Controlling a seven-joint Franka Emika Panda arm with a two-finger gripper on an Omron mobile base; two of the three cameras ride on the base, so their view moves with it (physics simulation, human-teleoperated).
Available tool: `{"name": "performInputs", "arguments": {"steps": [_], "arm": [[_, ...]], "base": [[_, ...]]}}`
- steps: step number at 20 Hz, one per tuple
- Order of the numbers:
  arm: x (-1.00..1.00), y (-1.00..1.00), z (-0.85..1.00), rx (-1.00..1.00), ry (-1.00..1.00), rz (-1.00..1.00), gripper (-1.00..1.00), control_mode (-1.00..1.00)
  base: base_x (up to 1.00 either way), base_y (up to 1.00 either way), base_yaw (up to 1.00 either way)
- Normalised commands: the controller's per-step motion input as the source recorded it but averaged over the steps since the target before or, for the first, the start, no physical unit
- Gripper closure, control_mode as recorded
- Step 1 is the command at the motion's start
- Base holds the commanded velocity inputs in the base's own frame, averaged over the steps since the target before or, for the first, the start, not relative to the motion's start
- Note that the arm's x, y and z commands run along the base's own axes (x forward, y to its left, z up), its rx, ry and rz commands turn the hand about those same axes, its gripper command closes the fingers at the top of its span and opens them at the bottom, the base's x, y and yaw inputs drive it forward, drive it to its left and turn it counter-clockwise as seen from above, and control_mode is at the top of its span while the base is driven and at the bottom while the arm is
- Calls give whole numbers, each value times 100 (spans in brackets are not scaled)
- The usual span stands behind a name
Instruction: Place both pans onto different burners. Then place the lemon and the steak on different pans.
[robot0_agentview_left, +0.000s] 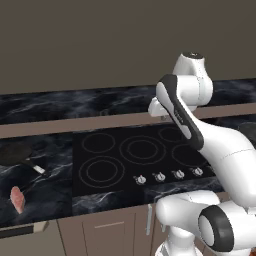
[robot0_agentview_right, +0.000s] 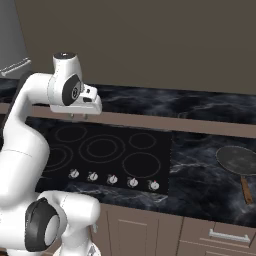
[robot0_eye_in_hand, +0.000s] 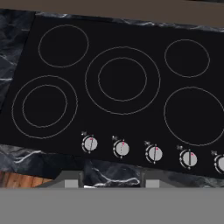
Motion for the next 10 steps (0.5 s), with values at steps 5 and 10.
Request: {"name": "performInputs", "arguments": {"steps": [5,10], "arm": [[0,7,-3,0,0,0,-100,-100],[-4,37,-7,0,0,0,-100,-100]], "base": [[0,0,0],[0,0,0]]}}
